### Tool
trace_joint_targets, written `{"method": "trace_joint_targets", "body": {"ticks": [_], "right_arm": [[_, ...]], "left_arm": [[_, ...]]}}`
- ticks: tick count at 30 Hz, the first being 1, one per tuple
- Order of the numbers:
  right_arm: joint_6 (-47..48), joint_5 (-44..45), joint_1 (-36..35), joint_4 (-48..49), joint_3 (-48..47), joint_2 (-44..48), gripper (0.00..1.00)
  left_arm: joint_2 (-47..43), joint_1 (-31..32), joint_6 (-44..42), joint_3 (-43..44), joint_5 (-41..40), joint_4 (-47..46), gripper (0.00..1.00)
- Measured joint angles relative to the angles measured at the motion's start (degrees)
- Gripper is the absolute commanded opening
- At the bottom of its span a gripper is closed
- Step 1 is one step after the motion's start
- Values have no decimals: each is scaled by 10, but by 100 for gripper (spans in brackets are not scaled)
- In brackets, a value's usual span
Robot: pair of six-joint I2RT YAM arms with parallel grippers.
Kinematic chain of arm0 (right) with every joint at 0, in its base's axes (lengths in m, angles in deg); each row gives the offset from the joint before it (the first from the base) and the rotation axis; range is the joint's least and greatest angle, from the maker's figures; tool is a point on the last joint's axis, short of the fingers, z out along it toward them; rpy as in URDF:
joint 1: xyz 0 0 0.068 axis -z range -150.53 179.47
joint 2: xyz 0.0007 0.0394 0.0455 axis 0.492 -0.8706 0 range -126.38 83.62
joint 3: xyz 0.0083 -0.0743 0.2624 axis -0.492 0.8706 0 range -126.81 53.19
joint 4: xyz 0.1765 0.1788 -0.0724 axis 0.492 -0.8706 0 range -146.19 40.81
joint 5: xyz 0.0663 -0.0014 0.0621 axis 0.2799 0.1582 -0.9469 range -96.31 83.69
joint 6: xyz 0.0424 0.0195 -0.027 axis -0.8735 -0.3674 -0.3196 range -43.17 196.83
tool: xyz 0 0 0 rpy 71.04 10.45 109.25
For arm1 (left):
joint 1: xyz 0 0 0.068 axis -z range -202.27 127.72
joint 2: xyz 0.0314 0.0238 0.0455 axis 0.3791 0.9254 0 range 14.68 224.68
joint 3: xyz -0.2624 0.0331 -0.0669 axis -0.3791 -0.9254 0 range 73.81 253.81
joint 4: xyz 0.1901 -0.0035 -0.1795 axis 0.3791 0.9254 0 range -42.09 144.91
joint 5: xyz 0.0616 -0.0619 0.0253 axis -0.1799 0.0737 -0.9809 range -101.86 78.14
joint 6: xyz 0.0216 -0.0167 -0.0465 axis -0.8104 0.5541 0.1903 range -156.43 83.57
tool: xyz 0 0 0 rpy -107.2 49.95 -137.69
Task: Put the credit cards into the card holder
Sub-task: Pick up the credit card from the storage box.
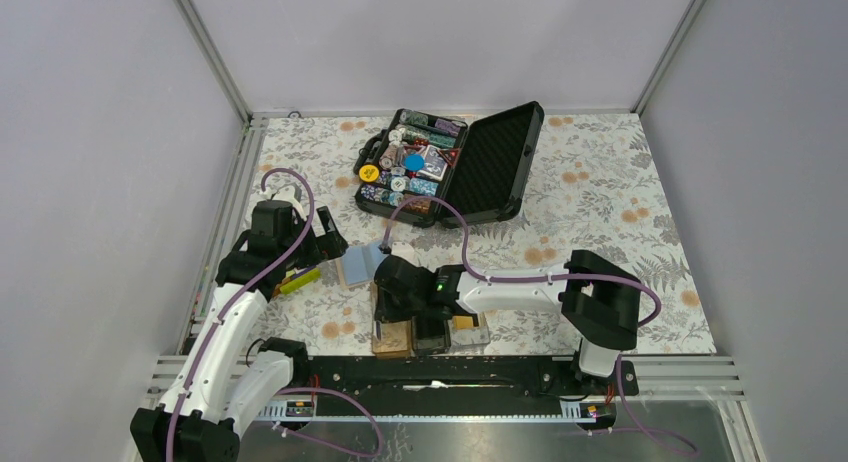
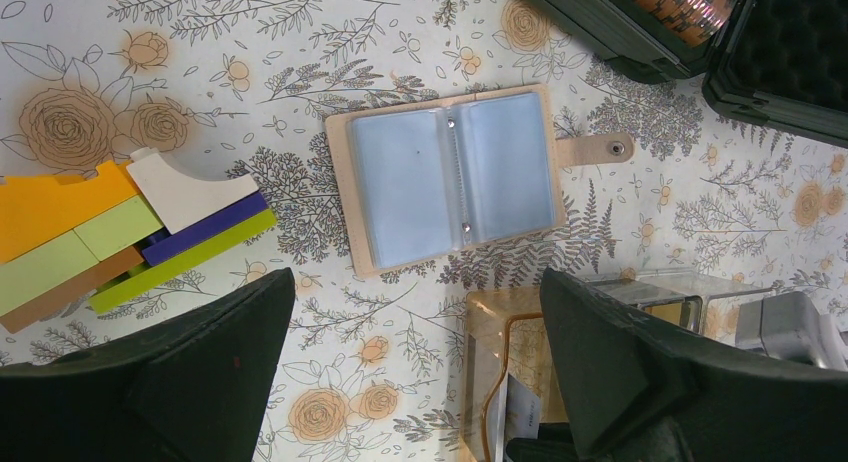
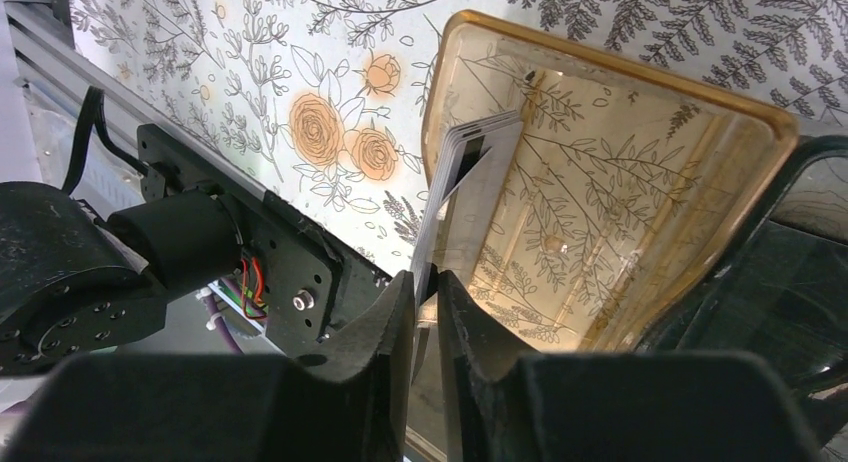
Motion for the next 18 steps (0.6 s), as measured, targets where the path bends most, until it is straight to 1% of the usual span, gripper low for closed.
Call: {"method": "trace_joint_targets", "body": {"ticks": [7,12,14,16,18], "right_arm": [[0,14,-2,-17,0,0,14],[0,36,-4,-42,-1,3,5],[0,53,-6,-61,-4,4,4],[0,67,-8,-76,-5,8,0],[1,82,-10,-93,-5,18,0]], "left_arm": [[0,0,0,0,0,0,99],[0,0,0,0,0,0,99],[0,0,0,0,0,0,99],[0,0,0,0,0,0,99],[0,0,1,0,-1,0,99]]}}
